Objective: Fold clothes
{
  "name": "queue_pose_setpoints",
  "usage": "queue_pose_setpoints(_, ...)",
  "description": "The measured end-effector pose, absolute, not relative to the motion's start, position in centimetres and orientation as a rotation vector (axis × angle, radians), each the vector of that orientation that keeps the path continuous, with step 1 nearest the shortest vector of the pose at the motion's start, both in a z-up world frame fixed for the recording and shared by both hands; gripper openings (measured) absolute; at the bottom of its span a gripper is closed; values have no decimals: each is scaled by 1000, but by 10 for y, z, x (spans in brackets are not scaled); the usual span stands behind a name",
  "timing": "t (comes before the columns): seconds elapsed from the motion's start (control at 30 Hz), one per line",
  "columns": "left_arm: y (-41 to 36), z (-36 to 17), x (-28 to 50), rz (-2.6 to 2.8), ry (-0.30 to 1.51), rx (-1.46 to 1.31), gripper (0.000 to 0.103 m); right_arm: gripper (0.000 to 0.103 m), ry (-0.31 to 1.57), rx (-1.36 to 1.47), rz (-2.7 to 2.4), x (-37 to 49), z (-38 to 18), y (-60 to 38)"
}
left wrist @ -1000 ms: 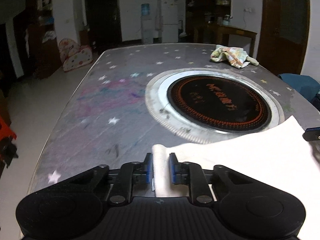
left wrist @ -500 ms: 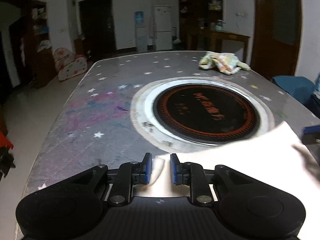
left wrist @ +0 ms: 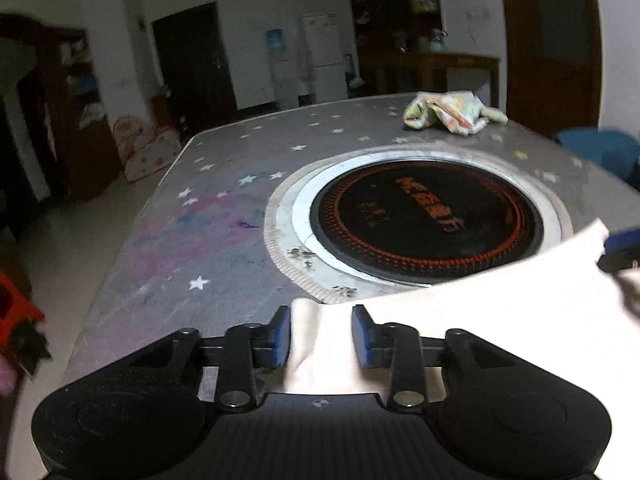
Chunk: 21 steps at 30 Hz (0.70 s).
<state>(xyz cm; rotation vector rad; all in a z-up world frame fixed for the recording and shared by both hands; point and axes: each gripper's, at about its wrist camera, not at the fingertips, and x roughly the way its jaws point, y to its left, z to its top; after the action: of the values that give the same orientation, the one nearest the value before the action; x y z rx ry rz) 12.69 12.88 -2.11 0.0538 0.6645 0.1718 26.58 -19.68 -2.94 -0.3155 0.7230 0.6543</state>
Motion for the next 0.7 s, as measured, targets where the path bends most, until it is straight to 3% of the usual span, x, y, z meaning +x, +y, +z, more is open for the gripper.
queue_pose_setpoints(0.1,134,-16,121,186,671,32,36,25,724,-322,656,262,-25,-199)
queue_pose_setpoints(0.17,133,-11,113,178,667,29,37,33,724,-317,666,258,-20,-202)
queue_pose_setpoints(0.23,130,-5,105,167,663,24,42,42,719,-314,677,249,-13,-208)
queue_pose_setpoints(0.37,119,7,83,133,648,5,55,46,721,-302,696,230,-1,-221)
queue_pose_setpoints(0.43,113,12,72,109,643,-16,57,60,718,-301,694,217,2,-231)
queue_pose_setpoints(0.57,97,20,49,61,625,-48,66,62,724,-280,675,194,3,-251)
queue_pose_setpoints(0.63,88,22,38,40,615,-57,70,73,730,-255,661,183,4,-262)
queue_pose_setpoints(0.7,79,23,29,14,609,-63,74,73,735,-230,647,174,3,-272)
